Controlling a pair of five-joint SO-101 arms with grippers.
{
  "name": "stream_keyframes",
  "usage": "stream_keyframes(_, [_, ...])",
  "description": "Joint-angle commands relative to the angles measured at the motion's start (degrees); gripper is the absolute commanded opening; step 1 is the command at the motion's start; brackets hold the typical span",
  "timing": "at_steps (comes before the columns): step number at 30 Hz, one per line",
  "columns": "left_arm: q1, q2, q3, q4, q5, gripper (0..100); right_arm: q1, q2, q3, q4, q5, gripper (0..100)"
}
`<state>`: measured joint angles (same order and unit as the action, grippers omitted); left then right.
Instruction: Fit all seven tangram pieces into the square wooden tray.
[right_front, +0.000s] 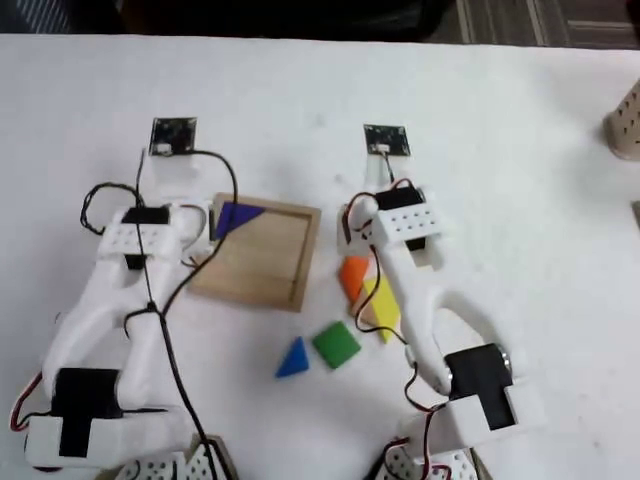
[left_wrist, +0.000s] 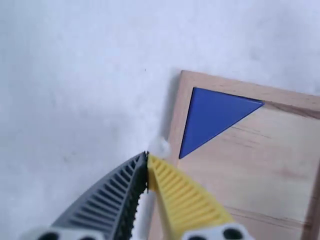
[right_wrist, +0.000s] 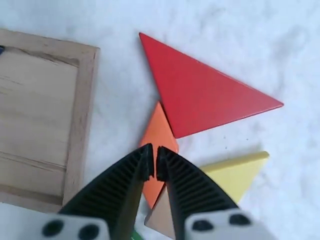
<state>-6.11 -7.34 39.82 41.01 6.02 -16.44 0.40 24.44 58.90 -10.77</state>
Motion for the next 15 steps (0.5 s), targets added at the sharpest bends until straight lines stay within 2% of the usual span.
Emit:
stream_keyframes(1, [-0.75, -2.95, 0.0, -1.32, -0.35, 2, -1.36, -0.66, -0.88, 0.48, -0.79, 1.7])
stream_keyframes(4, [-0.84, -2.95, 0.09, -1.23, -0.35, 2, -1.71, -0.92, 0.7, 0.48, -1.23, 2.0])
stream_keyframes(10, [-1.71, -2.95, 0.09, -1.32, -0.35, 2, -1.98, -0.48, 3.78, -4.88, -10.9, 2.2])
stream_keyframes(15, [-1.54, -2.95, 0.09, -1.23, -0.35, 2, -3.74, -0.48, 5.27, -7.78, -12.4, 2.2])
